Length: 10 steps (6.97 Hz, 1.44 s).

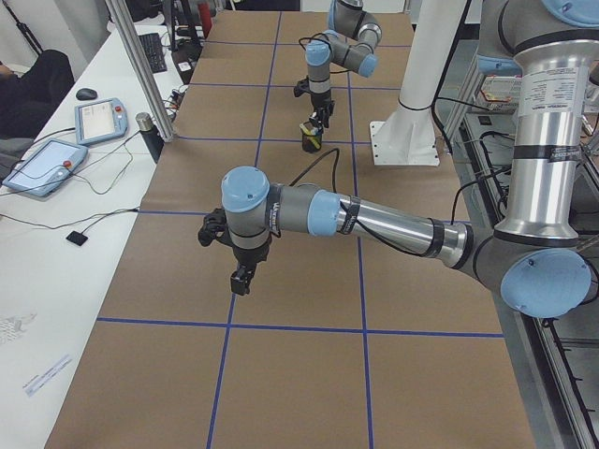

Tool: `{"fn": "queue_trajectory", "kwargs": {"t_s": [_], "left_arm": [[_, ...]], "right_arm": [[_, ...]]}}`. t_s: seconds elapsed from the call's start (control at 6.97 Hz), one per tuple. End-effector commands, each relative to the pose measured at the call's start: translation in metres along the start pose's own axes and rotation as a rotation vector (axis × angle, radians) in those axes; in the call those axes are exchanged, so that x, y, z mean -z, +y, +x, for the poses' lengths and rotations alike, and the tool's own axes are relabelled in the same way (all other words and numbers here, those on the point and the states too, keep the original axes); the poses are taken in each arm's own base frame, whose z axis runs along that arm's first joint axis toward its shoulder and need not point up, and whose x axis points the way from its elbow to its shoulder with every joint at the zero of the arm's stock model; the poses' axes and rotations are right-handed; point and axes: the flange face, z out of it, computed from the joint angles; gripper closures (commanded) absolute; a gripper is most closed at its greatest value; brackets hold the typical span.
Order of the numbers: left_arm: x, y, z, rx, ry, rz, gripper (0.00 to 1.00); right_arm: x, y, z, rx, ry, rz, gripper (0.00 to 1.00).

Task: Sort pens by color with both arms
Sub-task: 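Lower the right gripper into the cup and grasp the blue marker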

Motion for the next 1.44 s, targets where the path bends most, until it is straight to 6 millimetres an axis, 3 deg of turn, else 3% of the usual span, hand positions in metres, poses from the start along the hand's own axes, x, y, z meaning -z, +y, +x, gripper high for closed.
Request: {"fn": "queue_trajectory", "kwargs": {"t_s": [0.0,0.57,0.86,1.29], "left_arm": [[0.000,0.000,0.000,0.000,0.000,0.000,0.01],[0.000,0.000,0.000,0.000,0.000,0.000,0.01],[0.000,0.000,0.000,0.000,0.000,0.000,0.01],[0.000,0.000,0.000,0.001,0.000,0.000,0.01]], "right_arm": [[0.000,-0.002,0.000,0.003,0.000,0.001,0.58],[0.001,-0.003,0.000,-0.003,-0.012,0.030,0.75],[0.004,-0.002,0.000,-0.001,-0.018,0.028,0.76],[0.024,0.005,0.004,0.004,-0.043,0.016,0.78]]}}
